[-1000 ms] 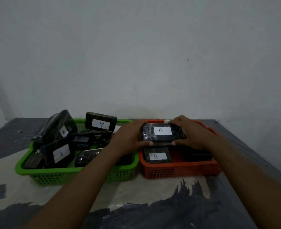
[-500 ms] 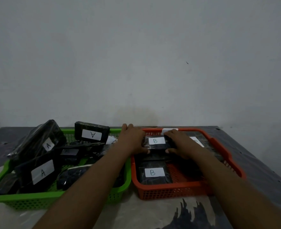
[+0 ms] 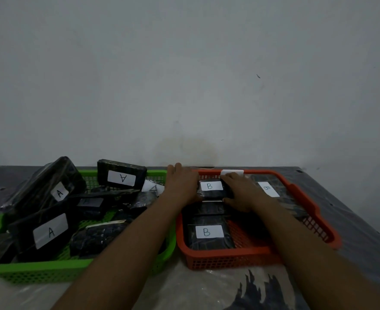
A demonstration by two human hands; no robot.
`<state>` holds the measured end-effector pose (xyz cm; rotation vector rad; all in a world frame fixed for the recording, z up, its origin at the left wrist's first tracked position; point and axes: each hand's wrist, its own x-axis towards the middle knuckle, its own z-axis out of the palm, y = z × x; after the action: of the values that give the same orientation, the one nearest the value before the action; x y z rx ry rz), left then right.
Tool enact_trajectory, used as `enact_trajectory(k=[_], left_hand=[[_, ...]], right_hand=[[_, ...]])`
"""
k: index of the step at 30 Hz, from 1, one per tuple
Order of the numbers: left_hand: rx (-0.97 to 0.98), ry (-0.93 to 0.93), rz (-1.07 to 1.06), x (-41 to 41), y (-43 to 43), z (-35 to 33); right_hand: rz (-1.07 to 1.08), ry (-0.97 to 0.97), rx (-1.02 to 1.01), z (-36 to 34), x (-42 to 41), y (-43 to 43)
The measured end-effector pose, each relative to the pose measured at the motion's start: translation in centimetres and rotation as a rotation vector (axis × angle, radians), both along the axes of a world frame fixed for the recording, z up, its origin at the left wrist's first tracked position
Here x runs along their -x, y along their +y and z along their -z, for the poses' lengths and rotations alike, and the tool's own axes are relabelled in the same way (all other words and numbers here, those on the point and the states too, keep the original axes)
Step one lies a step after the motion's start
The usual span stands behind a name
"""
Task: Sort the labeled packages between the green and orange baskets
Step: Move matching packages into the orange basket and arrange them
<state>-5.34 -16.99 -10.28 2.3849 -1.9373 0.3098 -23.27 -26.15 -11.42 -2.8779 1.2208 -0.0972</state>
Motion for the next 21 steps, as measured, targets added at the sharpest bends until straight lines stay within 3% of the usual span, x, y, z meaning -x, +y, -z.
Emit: enact_trajectory(k=[12, 14, 18, 21], left_hand=[[-0.059, 0.137, 0.009, -0.1, 0.5, -0.2], [-0.024, 0.245, 0.056, -0.6, 1.7, -1.2], [0.134, 0.372, 0.133, -3.1, 6.5, -2.3], [0.303, 0.419, 0.114, -6.0, 11.5, -2.4]], right_hand=[[0.069, -0.01, 0.058, 0.2, -0.4, 1.5], [0.033, -0.113, 0.053, -0.2, -0.7, 2.4], [-0.204, -0.515, 0.024, -1.5, -3.4, 5.5], [-0.35, -0.641, -0.012, -2.5, -6.7, 8.9]])
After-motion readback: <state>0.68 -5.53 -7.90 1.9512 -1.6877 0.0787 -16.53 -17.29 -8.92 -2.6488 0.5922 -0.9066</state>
